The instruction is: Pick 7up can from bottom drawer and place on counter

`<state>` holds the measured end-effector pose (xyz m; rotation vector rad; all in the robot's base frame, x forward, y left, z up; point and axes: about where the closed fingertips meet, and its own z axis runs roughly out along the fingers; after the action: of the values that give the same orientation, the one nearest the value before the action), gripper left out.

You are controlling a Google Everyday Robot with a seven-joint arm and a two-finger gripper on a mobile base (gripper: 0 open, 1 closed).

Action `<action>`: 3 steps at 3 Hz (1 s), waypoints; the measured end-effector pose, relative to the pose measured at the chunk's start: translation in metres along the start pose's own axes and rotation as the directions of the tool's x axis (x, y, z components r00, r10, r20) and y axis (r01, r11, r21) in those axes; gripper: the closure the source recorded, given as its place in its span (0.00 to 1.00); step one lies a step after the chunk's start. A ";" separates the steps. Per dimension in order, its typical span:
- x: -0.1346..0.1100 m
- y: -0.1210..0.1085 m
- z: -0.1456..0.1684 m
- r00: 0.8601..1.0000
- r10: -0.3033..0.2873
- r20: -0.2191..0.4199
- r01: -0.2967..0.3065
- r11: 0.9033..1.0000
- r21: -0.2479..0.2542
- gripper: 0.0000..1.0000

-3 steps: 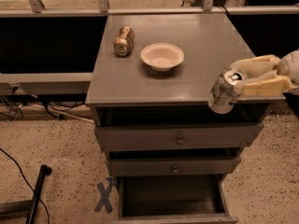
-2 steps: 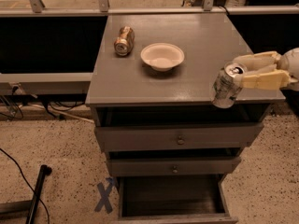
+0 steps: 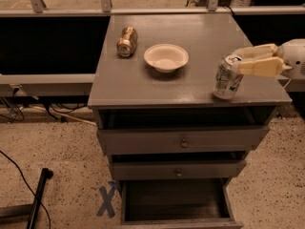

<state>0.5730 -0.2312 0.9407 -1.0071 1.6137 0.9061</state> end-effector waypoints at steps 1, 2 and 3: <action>-0.002 -0.019 0.008 1.000 0.031 0.001 -0.032 0.999 0.019 1.00; 0.000 -0.029 0.015 0.998 0.061 0.011 -0.061 0.998 0.025 0.84; 0.000 -0.029 0.018 0.998 0.064 0.012 -0.064 0.998 0.022 0.60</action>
Offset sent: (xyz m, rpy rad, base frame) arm 0.0441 -0.0016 -0.0109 0.0482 0.0759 -0.0676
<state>0.6064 -0.2259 0.9345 -0.9377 1.6510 0.9335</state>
